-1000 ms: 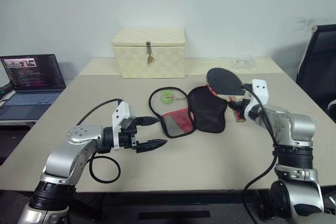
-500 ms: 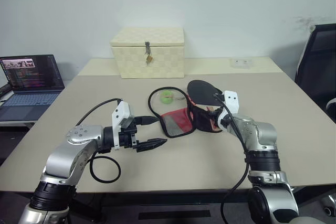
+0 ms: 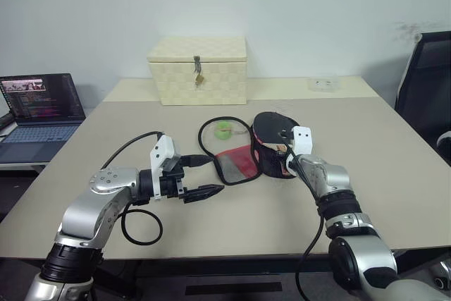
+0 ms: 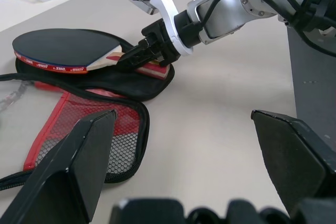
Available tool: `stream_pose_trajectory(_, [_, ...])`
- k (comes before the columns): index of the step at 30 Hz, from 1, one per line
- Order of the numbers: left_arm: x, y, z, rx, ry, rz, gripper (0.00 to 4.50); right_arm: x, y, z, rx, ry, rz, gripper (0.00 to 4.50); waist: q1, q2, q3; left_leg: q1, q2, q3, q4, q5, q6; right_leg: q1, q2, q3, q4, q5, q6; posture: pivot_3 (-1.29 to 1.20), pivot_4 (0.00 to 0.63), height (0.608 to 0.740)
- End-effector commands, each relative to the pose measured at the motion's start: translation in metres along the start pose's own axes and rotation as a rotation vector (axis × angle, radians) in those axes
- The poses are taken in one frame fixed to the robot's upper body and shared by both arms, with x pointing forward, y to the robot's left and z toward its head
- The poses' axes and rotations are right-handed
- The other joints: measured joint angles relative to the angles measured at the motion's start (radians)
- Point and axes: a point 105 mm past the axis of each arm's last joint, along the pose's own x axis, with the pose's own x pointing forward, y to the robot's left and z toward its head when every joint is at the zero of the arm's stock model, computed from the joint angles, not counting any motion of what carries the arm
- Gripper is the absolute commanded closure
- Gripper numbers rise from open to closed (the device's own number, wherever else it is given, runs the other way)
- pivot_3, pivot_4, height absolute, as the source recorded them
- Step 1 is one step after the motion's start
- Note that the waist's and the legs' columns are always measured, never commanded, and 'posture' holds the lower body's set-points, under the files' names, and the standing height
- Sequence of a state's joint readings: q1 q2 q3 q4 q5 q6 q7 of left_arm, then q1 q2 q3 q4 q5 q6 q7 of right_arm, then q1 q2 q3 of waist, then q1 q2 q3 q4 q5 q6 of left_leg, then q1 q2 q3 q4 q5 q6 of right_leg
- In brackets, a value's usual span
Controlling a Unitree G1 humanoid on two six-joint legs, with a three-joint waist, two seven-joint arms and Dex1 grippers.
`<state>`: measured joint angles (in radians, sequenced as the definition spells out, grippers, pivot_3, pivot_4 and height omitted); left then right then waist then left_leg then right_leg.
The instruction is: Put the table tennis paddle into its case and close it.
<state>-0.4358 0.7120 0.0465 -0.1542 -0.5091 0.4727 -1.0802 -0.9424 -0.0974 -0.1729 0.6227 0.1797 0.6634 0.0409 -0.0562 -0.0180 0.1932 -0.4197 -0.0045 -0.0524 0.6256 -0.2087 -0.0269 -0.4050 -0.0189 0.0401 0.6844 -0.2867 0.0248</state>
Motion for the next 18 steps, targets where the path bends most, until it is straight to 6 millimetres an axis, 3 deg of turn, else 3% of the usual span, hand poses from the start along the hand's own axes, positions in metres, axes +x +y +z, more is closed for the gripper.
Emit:
stream_pose_trajectory(1, [-0.004,0.000,0.011,0.046,-0.022,0.010,0.00,-0.003,0.001,0.021,-0.028,-0.074,-0.004,3.41,0.000,0.000,0.000,0.000,0.000,0.000,0.000,0.000,0.000,0.000,0.000,0.000,0.000,0.000,0.000,0.00,0.150,0.740])
stream_pose_trajectory(10, [-0.004,0.001,0.011,0.047,-0.022,0.014,0.00,-0.001,0.008,0.015,-0.061,-0.062,0.003,3.41,0.000,0.000,0.000,0.001,0.000,0.000,0.001,0.000,0.000,0.000,0.000,0.000,0.002,0.000,0.000,0.00,0.150,0.740])
stream_pose_trajectory(18, [-0.004,0.001,0.011,0.045,-0.024,0.021,0.00,-0.011,0.012,0.027,-0.038,-0.096,0.028,0.71,0.000,0.000,0.000,0.001,0.000,0.000,0.002,0.000,0.000,0.000,0.000,0.001,0.004,0.000,0.000,0.00,0.150,0.740])
